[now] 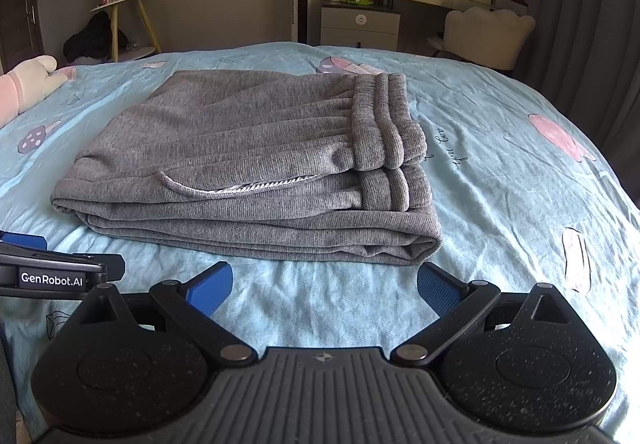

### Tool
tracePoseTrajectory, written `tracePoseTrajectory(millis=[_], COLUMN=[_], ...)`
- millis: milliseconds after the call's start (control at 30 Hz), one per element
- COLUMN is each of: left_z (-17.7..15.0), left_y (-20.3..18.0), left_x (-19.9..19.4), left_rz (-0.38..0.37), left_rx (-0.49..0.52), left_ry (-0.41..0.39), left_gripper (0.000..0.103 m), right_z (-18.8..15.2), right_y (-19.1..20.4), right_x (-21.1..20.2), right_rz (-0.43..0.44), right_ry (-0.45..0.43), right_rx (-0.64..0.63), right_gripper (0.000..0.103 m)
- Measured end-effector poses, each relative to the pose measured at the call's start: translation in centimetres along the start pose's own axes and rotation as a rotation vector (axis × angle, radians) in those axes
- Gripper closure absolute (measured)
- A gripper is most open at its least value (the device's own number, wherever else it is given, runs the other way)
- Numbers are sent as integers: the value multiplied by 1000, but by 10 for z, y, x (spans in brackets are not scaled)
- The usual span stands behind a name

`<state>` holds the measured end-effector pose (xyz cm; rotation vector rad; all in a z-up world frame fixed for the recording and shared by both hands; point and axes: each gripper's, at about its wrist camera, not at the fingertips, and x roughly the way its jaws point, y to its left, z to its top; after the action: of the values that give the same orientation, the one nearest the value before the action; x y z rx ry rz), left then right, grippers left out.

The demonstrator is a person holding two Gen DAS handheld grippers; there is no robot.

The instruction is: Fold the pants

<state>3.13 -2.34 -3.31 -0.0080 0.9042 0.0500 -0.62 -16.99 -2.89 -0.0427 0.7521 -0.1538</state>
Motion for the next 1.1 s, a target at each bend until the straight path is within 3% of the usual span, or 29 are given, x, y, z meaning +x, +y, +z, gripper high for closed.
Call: tracePoseTrajectory(millis=[400, 633, 1100], left_z=[0, 1, 0], left_y=[1, 5, -2], left_x=[-1, -1, -6], left_rz=[33, 15, -20], left_rx=[-10, -41, 4], left_ry=[-10, -8, -49], left_gripper=[2, 1, 1], right_z=[-1, -1, 0], right_y=[0, 0, -3], right_x=[-1, -2, -1], right_rz=[3, 4, 1], right_ry=[-4, -4, -2], right_rx=[6, 8, 13], right_gripper=[4, 4, 4])
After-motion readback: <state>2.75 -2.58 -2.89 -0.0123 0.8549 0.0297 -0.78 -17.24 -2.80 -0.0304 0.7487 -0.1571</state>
